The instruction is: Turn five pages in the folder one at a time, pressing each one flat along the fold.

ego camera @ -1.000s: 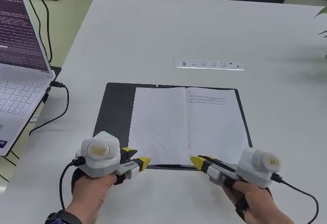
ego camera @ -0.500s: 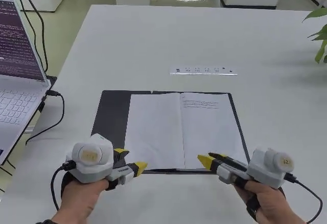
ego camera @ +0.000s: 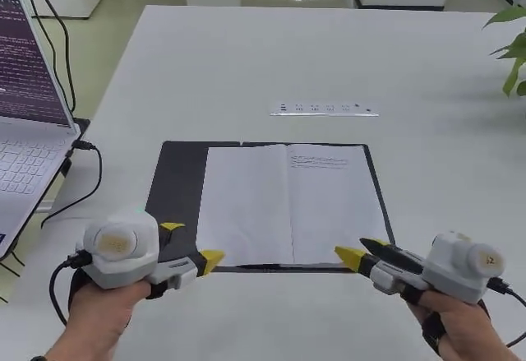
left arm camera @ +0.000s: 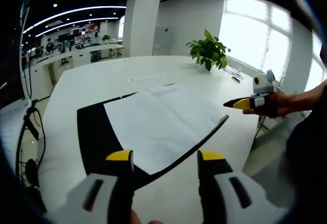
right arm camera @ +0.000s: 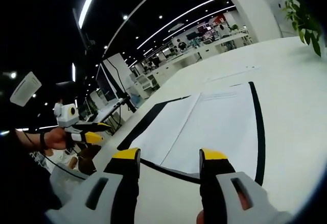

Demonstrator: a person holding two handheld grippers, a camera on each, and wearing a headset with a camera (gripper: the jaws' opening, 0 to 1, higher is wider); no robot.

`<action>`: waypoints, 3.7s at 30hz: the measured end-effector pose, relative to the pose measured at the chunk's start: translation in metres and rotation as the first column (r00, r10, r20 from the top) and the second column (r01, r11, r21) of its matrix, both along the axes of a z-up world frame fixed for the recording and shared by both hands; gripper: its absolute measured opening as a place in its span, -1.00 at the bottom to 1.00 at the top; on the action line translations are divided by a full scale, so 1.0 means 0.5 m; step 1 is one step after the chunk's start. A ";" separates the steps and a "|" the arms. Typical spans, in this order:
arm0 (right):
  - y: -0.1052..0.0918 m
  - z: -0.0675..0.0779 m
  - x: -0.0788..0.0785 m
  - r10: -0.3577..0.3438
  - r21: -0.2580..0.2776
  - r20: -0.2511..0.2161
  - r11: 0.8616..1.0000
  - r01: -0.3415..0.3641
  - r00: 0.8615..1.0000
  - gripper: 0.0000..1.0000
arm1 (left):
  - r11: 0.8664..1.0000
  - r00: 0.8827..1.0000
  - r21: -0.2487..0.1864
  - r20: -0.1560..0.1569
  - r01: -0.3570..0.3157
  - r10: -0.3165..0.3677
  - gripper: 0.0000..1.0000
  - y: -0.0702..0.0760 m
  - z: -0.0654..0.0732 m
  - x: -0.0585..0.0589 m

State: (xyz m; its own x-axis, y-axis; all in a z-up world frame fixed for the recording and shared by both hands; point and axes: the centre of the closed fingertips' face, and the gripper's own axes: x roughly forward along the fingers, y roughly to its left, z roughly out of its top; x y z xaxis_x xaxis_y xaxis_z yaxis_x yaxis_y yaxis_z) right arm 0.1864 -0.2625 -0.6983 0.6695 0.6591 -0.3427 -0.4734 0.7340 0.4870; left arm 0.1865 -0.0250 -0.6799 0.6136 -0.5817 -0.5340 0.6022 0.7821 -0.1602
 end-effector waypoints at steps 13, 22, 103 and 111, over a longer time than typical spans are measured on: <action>-0.049 0.031 -0.039 0.054 -0.137 0.059 0.989 -0.046 0.997 0.11 | 1.000 1.000 0.023 0.015 -0.003 0.003 0.20 0.033 0.014 -0.050; -0.074 0.040 -0.068 0.073 -0.229 0.076 0.972 -0.054 0.994 0.34 | 0.998 0.998 0.007 0.017 -0.060 0.060 0.33 0.043 0.025 -0.056; -0.173 0.035 -0.108 -0.095 -0.140 0.049 0.985 0.101 0.994 0.32 | 0.973 0.973 0.016 0.022 0.230 -0.230 0.41 -0.285 0.049 0.010; -0.180 0.032 -0.105 -0.107 -0.133 0.042 0.985 0.112 0.993 0.31 | 0.961 0.961 0.008 0.020 0.277 -0.277 0.39 -0.344 0.044 0.022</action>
State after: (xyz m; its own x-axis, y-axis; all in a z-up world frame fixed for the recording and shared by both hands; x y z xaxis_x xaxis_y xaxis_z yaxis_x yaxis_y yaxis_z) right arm 0.1338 -0.3523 -0.6823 0.7480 0.5307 -0.3986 -0.4014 0.8400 0.3651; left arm 0.1975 -0.1972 -0.6577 0.4401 -0.7279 -0.5257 0.7984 0.5852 -0.1419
